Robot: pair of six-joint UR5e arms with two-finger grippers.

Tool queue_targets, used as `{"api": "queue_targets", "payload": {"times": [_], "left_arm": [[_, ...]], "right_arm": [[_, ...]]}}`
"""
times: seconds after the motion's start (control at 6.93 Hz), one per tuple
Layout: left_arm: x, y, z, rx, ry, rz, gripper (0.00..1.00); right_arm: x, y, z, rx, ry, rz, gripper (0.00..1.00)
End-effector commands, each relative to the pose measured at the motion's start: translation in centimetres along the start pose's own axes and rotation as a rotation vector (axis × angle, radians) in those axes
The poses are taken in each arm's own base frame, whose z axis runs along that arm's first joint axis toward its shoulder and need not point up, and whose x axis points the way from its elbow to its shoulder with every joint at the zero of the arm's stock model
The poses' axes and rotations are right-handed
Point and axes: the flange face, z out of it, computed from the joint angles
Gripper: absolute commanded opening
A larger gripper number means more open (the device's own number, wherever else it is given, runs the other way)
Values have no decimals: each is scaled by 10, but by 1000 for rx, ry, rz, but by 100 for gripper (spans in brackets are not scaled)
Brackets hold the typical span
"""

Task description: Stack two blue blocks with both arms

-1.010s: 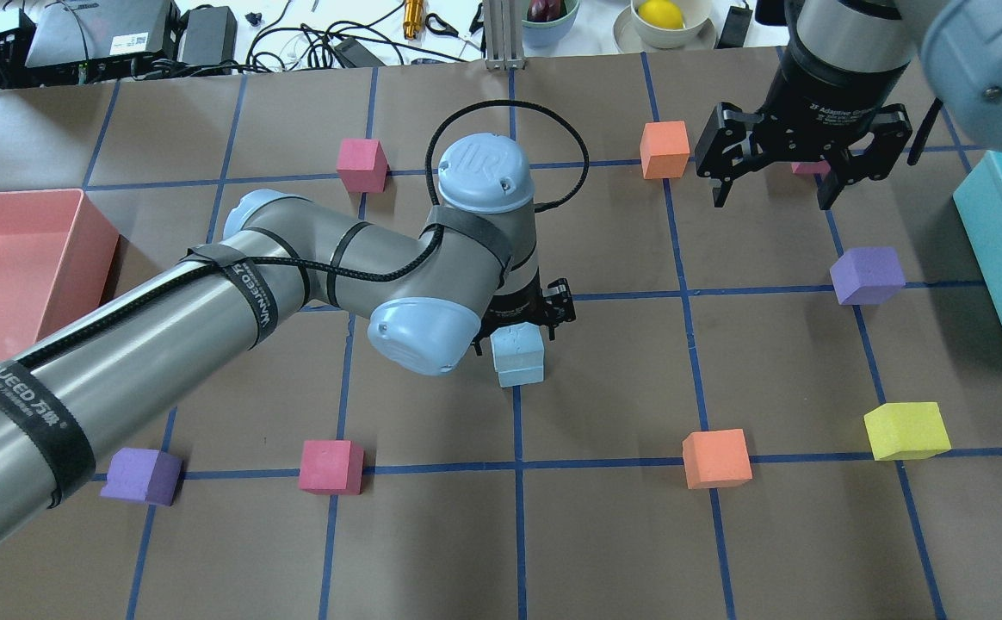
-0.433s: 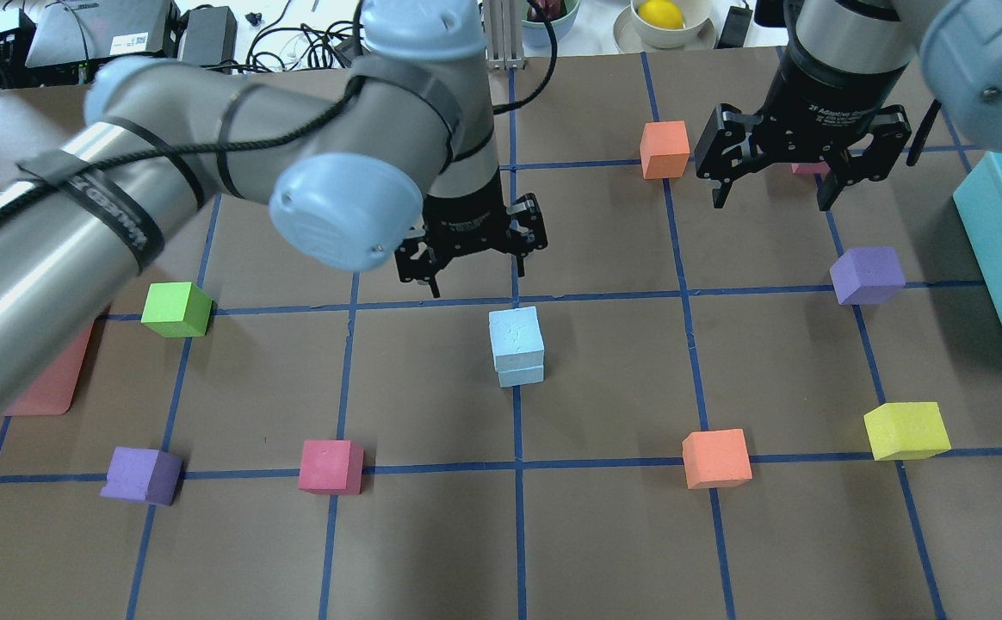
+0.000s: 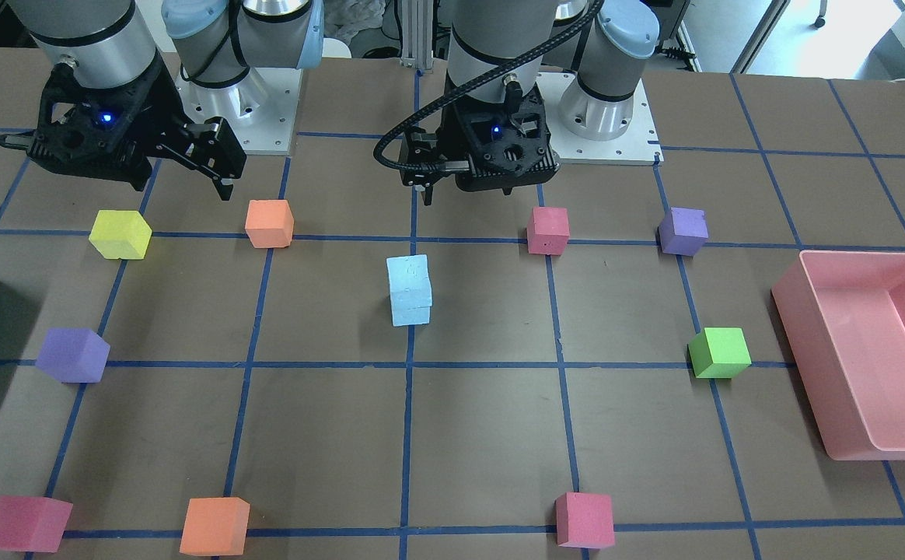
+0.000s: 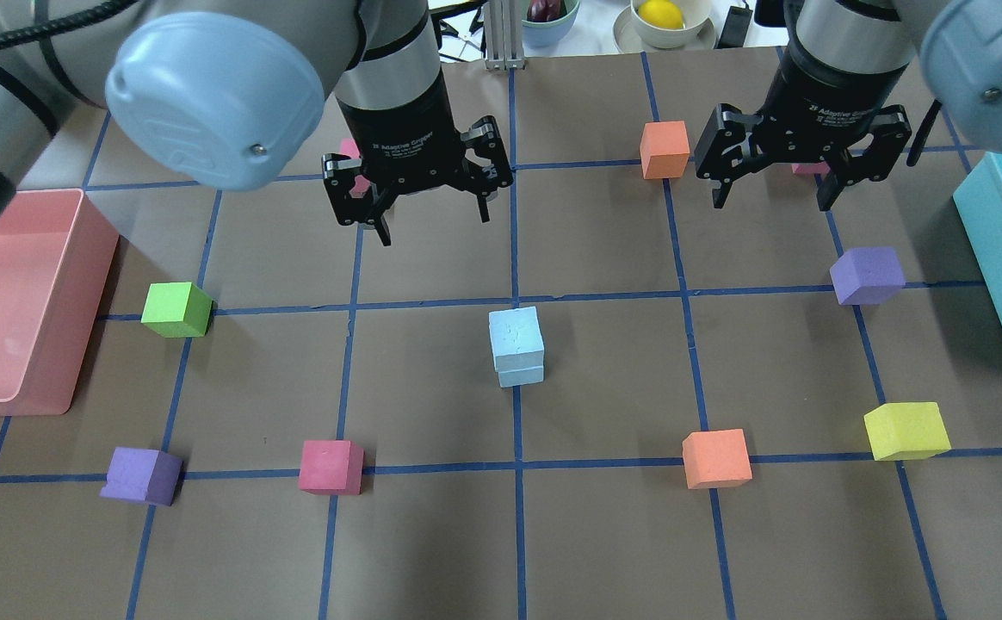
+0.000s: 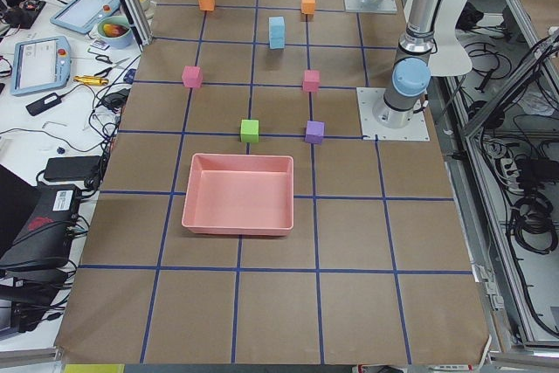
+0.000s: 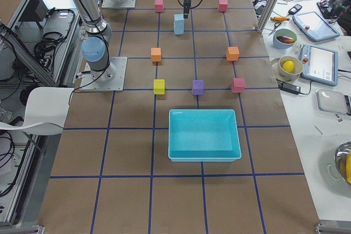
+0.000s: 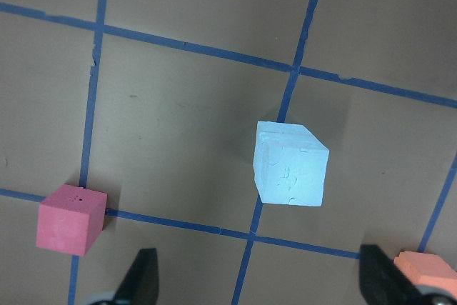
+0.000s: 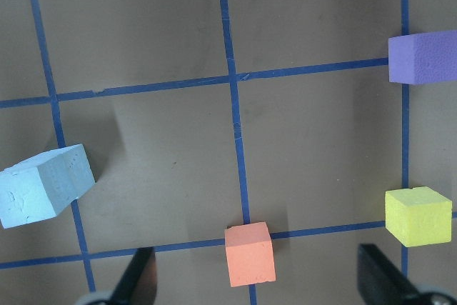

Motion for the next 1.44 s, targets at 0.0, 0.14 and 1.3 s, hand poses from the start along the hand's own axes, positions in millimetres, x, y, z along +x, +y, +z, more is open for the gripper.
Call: {"api": "queue_targets", "payload": {"times": [0.0,0.14,1.3], "left_arm": [[-36,-13,-2,30,-53,139,100],[-71,-24,-15,47,-43,174,100],[-134,-50,-34,40,-40,157,100]], "right_arm": [[0,0,1,-2,-1,0,100],[0,-1,2,-3,-2,0,100],[8,-5,-2,9,-3,20,100]]}}
